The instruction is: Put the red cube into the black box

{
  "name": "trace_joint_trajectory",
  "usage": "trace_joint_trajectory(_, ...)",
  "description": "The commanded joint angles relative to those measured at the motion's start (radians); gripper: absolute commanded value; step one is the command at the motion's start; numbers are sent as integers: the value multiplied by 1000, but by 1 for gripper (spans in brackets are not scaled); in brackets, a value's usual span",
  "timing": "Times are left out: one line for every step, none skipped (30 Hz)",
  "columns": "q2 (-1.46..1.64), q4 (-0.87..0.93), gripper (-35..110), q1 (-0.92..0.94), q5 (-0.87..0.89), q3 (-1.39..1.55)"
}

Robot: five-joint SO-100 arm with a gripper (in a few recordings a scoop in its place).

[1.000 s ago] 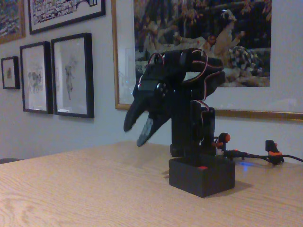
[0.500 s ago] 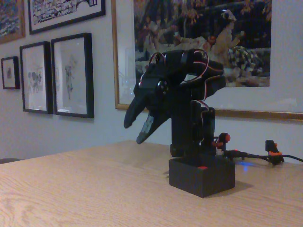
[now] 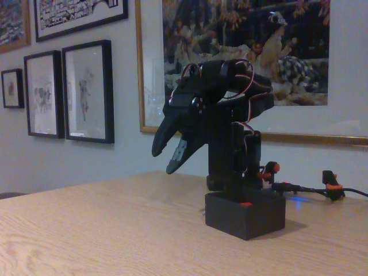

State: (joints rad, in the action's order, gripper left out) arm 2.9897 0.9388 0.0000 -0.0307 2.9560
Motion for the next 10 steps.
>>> trace_joint_trajectory(14, 20, 18, 9, -8, 3)
trace_joint_trajectory(14, 20, 18, 9, -8, 3)
trace_joint_trajectory(14, 20, 18, 9, -8, 3)
trace_joint_trajectory(14, 20, 18, 9, -8, 3)
trace_joint_trajectory(14, 21, 18, 9, -8, 3)
trace_joint_trajectory(14, 21, 18, 9, -8, 3)
trace_joint_trajectory(14, 23, 18, 9, -9, 3)
trace_joint_trajectory(14, 23, 18, 9, -9, 3)
trace_joint_trajectory(14, 23, 18, 9, -9, 3)
trace_joint_trajectory(15, 23, 18, 9, -9, 3)
